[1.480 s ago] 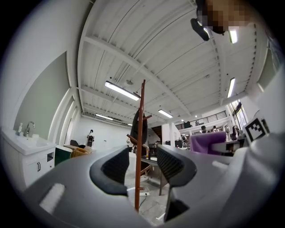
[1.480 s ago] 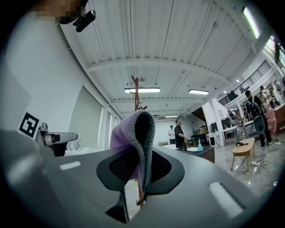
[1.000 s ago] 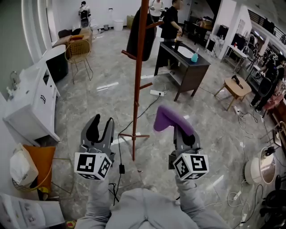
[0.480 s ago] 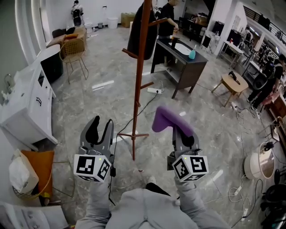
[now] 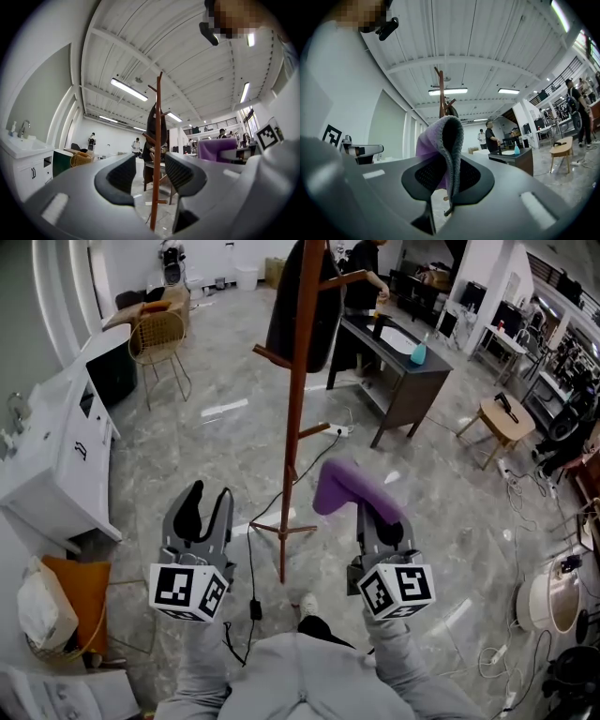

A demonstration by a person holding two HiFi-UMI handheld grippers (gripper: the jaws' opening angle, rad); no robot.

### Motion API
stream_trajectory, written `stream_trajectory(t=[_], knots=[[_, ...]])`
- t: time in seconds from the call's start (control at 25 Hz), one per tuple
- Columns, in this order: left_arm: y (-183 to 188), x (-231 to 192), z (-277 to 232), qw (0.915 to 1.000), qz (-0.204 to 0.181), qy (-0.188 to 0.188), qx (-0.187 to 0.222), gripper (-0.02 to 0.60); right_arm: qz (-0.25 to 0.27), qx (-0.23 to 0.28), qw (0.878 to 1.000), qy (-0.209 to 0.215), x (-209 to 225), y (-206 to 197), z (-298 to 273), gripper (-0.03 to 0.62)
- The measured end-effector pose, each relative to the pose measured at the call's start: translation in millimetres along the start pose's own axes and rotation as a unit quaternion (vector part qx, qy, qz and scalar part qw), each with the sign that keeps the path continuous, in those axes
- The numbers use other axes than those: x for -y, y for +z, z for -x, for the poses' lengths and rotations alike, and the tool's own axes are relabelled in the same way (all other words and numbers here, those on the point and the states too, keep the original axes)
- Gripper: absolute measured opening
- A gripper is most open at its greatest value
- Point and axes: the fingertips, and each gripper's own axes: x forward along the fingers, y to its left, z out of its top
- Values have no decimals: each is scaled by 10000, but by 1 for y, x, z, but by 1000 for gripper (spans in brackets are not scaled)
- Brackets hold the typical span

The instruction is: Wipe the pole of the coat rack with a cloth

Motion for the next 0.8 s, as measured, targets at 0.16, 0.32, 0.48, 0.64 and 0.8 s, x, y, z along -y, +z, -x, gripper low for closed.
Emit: stream_trajectory(t=[0.16,0.32,0.48,0.64,0.8], knots=[[-10,-6,-38,9999,-54,153,-48,204,-34,10,9997,237,16,-3,-41,44],[-13,-5,-77,9995,-121,273,-90,204,-131,-1,9988,462,34,-4,-80,46],[-11,-7,-109,9988,-205,426,-112,204,-226,70,9971,720,46,8,-111,44],[-13,-6,-127,9982,-249,533,-131,204,21,431,9934,1062,47,36,-130,45],[-18,-10,-136,9973,-251,667,-175,204,632,1008,9822,1451,33,80,-151,44]])
